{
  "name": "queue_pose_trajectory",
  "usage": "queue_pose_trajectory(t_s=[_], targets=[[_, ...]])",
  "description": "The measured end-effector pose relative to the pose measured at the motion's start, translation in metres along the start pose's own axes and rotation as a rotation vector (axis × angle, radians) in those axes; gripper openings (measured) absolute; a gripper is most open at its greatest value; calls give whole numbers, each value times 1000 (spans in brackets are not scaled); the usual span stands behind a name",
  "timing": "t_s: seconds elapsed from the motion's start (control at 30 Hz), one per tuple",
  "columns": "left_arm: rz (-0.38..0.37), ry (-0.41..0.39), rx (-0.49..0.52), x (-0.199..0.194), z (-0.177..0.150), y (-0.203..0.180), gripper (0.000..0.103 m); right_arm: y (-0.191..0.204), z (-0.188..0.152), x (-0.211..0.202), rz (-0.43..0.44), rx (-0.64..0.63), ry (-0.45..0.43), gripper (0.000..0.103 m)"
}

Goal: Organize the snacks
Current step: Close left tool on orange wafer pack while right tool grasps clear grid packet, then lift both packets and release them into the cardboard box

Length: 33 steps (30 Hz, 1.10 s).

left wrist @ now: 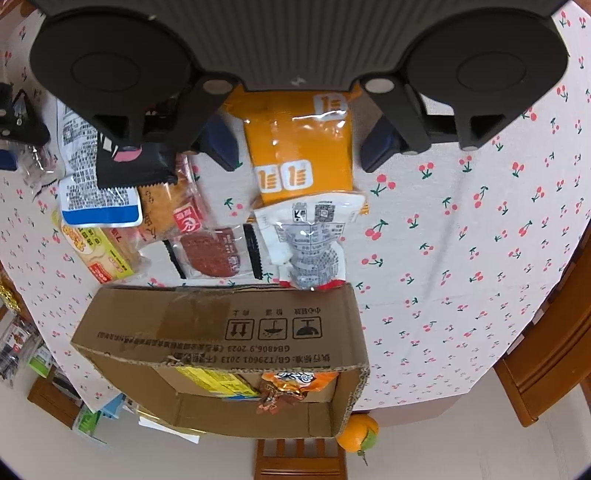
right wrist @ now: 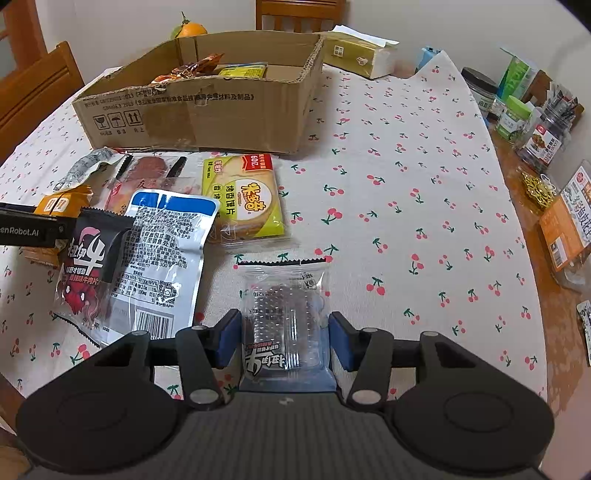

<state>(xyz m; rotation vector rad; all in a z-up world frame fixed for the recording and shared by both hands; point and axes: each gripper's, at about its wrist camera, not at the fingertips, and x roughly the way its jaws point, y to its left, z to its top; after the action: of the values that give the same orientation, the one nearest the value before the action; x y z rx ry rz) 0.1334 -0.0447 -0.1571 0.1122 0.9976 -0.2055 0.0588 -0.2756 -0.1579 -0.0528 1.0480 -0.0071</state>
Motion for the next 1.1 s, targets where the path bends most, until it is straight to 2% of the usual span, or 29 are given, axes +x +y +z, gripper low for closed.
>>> queue_pose_trajectory(t_s=[0.17, 0.67, 0.77, 1.1], targets=[[4, -6, -7, -2, 1, -1, 53, 1, 1, 1, 4, -10, 1, 57], [-33, -2, 6, -8, 0, 7, 46, -1, 2, 2, 18, -22, 0, 61], [-43, 5, 22, -10, -2, 10, 45, 1, 2, 1, 24, -29, 0, 52], [-98, 48, 91, -26, -11, 23, 45, 3, 9, -13, 9, -31, 15, 51]])
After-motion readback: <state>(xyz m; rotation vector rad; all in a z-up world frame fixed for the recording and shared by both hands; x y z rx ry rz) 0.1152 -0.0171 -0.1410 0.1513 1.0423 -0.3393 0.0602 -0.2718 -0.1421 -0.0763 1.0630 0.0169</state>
